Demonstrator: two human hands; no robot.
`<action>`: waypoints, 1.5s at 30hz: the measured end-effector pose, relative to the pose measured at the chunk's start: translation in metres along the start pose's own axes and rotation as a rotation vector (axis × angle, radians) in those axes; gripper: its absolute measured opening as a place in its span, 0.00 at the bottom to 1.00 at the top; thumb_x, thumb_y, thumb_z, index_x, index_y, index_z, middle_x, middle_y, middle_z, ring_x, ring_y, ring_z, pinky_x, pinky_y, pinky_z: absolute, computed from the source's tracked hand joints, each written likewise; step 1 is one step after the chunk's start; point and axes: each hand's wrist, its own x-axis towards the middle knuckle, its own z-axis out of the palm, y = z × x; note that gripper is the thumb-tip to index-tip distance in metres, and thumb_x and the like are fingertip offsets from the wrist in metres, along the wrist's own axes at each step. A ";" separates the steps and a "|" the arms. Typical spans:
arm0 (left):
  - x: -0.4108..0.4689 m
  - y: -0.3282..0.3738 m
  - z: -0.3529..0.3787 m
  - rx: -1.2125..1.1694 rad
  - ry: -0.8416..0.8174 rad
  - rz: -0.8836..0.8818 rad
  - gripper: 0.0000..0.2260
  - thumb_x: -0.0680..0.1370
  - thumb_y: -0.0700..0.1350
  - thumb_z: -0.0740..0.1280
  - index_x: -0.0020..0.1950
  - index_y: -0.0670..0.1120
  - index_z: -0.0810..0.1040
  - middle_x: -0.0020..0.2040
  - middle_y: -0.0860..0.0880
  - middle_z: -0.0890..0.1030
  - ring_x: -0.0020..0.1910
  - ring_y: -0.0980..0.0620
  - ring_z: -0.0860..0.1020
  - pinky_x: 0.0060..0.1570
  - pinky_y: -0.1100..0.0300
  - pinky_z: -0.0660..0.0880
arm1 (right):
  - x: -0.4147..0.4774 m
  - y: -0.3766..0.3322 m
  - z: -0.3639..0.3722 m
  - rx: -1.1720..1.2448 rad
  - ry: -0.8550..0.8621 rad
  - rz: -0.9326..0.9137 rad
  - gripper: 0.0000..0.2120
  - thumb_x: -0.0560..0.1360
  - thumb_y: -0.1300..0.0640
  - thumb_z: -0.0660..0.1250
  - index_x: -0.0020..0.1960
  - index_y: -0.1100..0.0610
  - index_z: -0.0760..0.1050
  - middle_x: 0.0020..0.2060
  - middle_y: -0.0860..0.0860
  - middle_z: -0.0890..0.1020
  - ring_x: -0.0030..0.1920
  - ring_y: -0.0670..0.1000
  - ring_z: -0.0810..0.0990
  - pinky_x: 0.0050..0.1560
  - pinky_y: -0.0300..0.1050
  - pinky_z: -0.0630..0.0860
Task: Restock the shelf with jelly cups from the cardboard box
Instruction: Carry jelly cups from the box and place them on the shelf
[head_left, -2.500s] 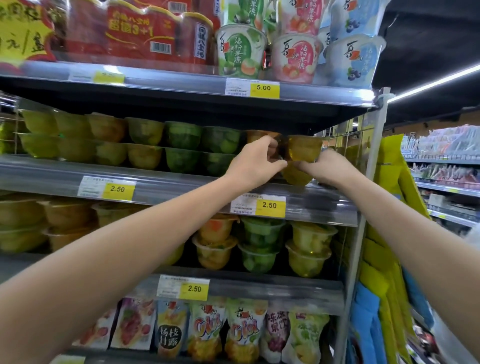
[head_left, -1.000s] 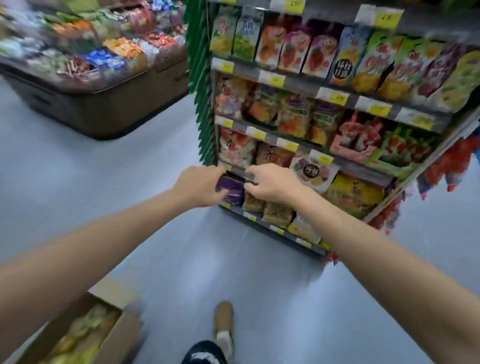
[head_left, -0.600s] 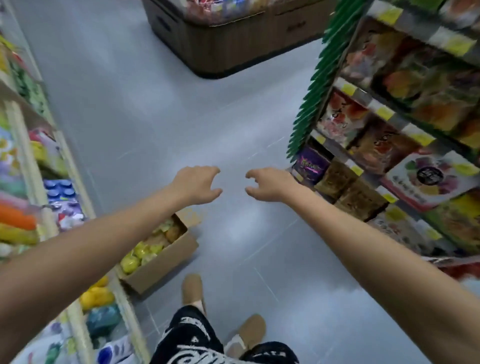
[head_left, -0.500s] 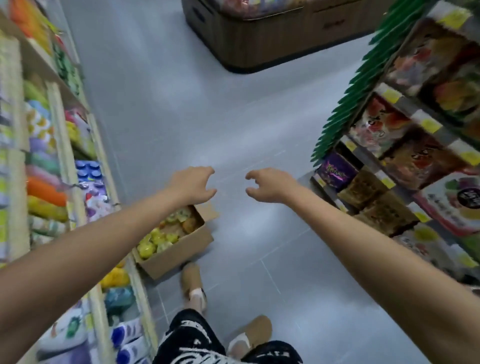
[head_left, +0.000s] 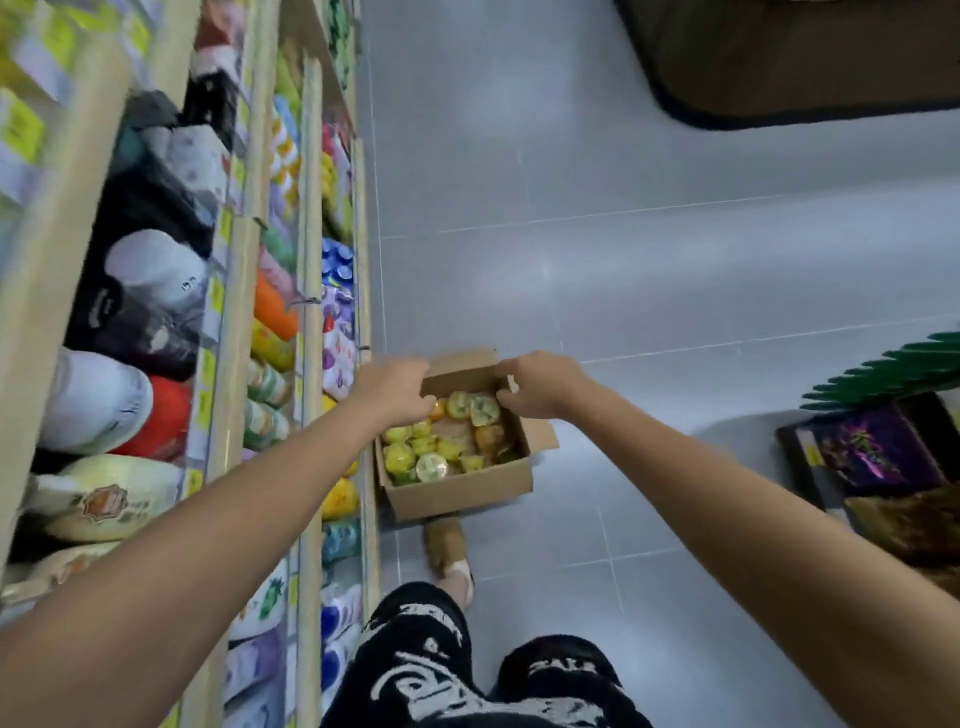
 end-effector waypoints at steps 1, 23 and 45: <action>0.008 -0.007 0.003 0.001 -0.012 0.007 0.21 0.77 0.55 0.63 0.67 0.48 0.71 0.64 0.46 0.76 0.62 0.44 0.75 0.56 0.52 0.73 | 0.014 -0.003 0.002 -0.011 -0.015 -0.006 0.18 0.79 0.49 0.58 0.66 0.53 0.71 0.60 0.55 0.77 0.61 0.57 0.74 0.48 0.45 0.68; 0.227 -0.041 0.221 -0.213 -0.333 -0.138 0.21 0.78 0.56 0.61 0.67 0.47 0.70 0.63 0.47 0.74 0.61 0.44 0.74 0.48 0.54 0.72 | 0.257 0.081 0.218 0.087 -0.413 0.063 0.16 0.75 0.49 0.58 0.59 0.52 0.76 0.49 0.51 0.81 0.50 0.55 0.79 0.45 0.46 0.77; 0.437 -0.080 0.565 0.093 -0.435 -0.019 0.36 0.74 0.65 0.62 0.75 0.45 0.61 0.73 0.41 0.64 0.72 0.40 0.61 0.71 0.45 0.58 | 0.436 0.127 0.565 0.194 -0.588 0.277 0.25 0.77 0.38 0.59 0.68 0.51 0.67 0.58 0.55 0.78 0.57 0.57 0.78 0.47 0.47 0.71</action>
